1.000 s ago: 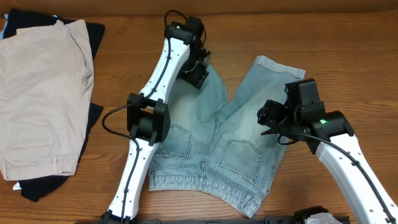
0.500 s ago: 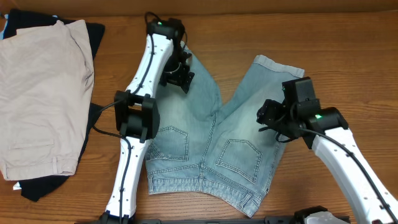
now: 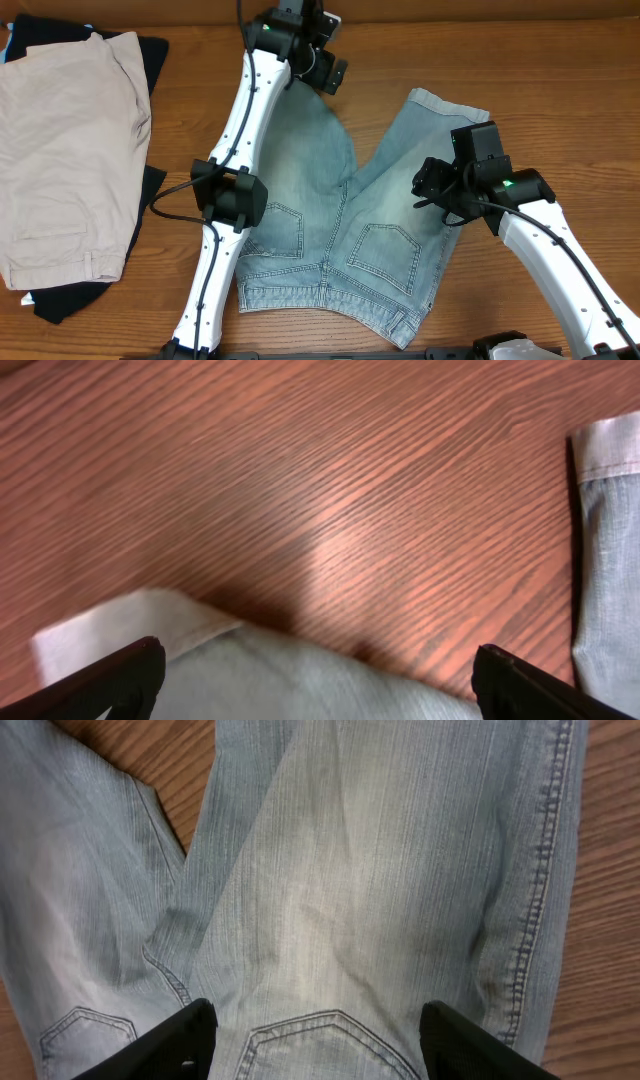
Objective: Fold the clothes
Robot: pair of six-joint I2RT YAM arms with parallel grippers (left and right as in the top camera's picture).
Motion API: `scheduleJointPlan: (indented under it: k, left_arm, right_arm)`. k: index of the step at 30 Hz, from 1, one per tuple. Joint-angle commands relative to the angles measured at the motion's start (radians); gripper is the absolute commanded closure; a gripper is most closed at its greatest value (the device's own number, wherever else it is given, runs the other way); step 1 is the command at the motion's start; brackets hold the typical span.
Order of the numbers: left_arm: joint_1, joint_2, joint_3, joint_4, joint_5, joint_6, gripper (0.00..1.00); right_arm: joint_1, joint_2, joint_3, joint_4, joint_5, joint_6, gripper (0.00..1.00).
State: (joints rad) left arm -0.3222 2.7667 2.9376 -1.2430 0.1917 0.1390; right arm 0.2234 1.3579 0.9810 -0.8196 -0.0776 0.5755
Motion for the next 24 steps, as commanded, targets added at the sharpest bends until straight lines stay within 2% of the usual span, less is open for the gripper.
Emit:
scheduleJointPlan:
  k: [1, 9, 13, 18, 24]
  left_arm:
    - [-0.003, 0.010, -0.055, 0.030, 0.008, 0.087, 0.00]
    - [-0.042, 0.010, -0.126, 0.032, -0.077, 0.197, 0.00]
    - [-0.054, 0.010, -0.155, 0.008, -0.098, 0.206, 0.00]
    - [-0.059, 0.010, -0.177, -0.027, -0.126, 0.204, 0.04]
    - [-0.059, 0.010, -0.183, -0.084, -0.125, 0.113, 0.12]
  right_arm:
    - [-0.003, -0.003, 0.020, 0.011, 0.014, -0.005, 0.31]
    - [-0.003, -0.003, 0.020, 0.009, 0.014, -0.005, 0.31]
    - [-0.003, -0.003, 0.020, 0.010, 0.014, -0.005, 0.31]
    - [-0.003, -0.003, 0.020, 0.008, 0.014, -0.005, 0.31]
    - [-0.003, -0.003, 0.020, 0.008, 0.014, -0.005, 0.31]
